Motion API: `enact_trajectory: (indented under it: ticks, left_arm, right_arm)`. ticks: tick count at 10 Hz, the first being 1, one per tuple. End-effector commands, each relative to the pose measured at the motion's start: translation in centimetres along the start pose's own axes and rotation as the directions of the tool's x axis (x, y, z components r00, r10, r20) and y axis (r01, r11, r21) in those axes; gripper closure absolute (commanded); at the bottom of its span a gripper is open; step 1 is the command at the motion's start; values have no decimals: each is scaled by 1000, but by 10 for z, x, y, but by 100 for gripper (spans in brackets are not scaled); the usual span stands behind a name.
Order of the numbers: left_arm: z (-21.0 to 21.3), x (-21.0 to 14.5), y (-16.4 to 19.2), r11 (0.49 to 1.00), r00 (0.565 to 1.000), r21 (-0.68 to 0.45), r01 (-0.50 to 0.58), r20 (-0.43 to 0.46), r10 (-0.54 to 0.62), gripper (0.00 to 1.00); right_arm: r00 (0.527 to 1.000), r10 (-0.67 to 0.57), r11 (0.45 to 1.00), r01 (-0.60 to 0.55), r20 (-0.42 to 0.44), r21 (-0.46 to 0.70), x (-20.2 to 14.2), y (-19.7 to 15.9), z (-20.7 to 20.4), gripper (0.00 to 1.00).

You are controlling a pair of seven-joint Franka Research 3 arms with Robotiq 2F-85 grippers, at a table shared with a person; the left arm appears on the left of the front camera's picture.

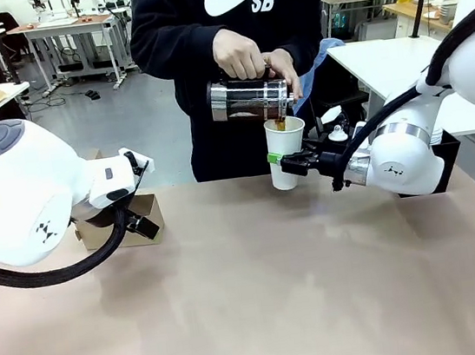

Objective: Pour a drink into a cup and package it in a carrier.
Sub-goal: When a person places the Paper Cup Lid on the 600 ml Paper Cup , lift the 600 ml Paper Cup.

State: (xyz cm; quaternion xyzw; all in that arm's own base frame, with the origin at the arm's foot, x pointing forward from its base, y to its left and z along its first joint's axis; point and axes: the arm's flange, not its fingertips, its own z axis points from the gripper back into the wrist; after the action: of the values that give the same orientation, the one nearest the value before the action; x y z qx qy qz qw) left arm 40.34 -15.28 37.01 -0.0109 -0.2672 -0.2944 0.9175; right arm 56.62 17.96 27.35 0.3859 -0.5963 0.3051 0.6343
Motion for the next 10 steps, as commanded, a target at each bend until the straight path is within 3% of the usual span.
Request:
enact_trajectory:
  ticks: [1,10]
  left_arm:
    - [0,0,1,1000,1000,-2,-2,1,2,0]
    - [0,0,1,1000,1000,-2,-2,1,2,0]
  right_arm:
    - [1000,-5,1000,4,-7,-4,1,2,-2,20]
    - [1000,-5,1000,4,-7,-4,1,2,-2,20]
